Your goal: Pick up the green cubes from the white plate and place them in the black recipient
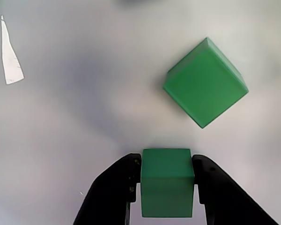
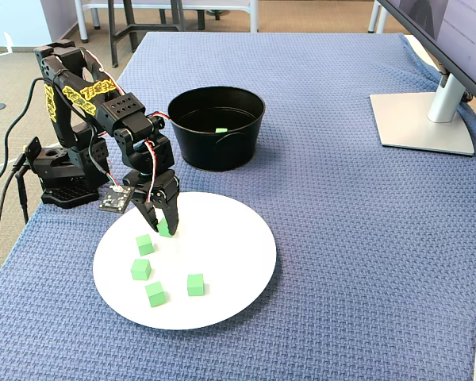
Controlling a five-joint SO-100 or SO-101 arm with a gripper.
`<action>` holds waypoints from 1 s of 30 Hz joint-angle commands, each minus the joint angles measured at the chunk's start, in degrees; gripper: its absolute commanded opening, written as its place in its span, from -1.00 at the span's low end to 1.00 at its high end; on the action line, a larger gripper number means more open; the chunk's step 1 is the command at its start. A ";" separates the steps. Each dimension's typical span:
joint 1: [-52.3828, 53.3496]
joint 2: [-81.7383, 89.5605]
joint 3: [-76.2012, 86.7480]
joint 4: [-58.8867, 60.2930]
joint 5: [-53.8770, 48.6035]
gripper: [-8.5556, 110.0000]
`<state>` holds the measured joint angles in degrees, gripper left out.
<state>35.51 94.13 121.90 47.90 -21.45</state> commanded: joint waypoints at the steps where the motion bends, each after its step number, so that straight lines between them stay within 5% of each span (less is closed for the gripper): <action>1: 0.35 2.37 0.26 -0.70 -0.18 -0.86; 17: -8.09 13.62 -27.77 25.58 17.05 -0.86; 30: -36.21 12.57 -46.49 33.05 30.41 -0.86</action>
<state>5.71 106.08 80.68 80.16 6.50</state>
